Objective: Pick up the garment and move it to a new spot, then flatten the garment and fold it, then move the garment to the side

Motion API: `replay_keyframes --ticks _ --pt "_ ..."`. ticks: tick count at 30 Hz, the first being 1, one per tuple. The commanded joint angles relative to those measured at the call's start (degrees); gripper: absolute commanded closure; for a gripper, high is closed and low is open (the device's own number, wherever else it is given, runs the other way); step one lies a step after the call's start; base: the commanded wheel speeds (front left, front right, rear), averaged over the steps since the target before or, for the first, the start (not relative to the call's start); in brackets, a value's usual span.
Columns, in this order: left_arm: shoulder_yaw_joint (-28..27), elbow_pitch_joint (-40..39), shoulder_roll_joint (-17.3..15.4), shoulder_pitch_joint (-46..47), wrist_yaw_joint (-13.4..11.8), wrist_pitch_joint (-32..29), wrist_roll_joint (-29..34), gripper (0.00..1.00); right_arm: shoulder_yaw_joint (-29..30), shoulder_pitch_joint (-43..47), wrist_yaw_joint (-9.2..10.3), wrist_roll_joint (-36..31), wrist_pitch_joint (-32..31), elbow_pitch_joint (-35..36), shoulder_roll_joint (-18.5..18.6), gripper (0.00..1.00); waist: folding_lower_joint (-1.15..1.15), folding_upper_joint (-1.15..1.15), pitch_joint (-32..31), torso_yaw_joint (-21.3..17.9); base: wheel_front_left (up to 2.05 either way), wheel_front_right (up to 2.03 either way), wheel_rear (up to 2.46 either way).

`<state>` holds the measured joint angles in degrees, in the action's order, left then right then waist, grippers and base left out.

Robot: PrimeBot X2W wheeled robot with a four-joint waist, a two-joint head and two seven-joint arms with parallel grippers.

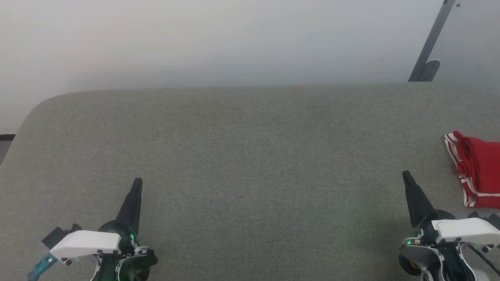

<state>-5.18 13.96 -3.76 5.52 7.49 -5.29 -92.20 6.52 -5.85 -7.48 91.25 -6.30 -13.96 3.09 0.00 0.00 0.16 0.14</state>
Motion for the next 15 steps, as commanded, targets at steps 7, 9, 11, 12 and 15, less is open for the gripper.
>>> replay_keyframes --ticks 7,9,11,12,15 --pt "-0.38 0.11 0.13 0.96 0.00 -0.59 -1.17 1.00 0.03 -0.63 -0.03 1.26 -0.43 -0.14 -0.37 1.00 0.00 0.00 0.02 -0.13 0.00 0.00 0.00" --pt "-0.41 0.11 0.15 0.96 0.00 -0.62 -1.13 1.00 0.03 -0.61 -0.02 1.26 -0.41 -0.14 -0.36 1.00 0.00 0.00 0.02 -0.13 0.00 0.00 0.00" --pt "-0.43 0.11 0.17 0.97 0.00 -0.64 -1.09 1.00 0.03 -0.60 -0.02 1.26 -0.41 -0.14 -0.36 1.00 0.00 0.00 0.02 -0.13 0.00 0.00 0.00" --pt "-0.45 0.11 0.18 0.97 0.00 -0.65 -1.07 1.00 0.04 -0.60 -0.02 1.26 -0.41 -0.14 -0.36 1.00 0.00 0.00 0.02 -0.13 0.00 0.00 0.00" --pt "-0.49 0.12 0.21 0.98 0.00 -0.70 -1.01 1.00 0.04 -0.59 -0.02 1.26 -0.40 -0.14 -0.36 1.00 0.00 0.00 0.02 -0.13 0.00 0.00 0.00"
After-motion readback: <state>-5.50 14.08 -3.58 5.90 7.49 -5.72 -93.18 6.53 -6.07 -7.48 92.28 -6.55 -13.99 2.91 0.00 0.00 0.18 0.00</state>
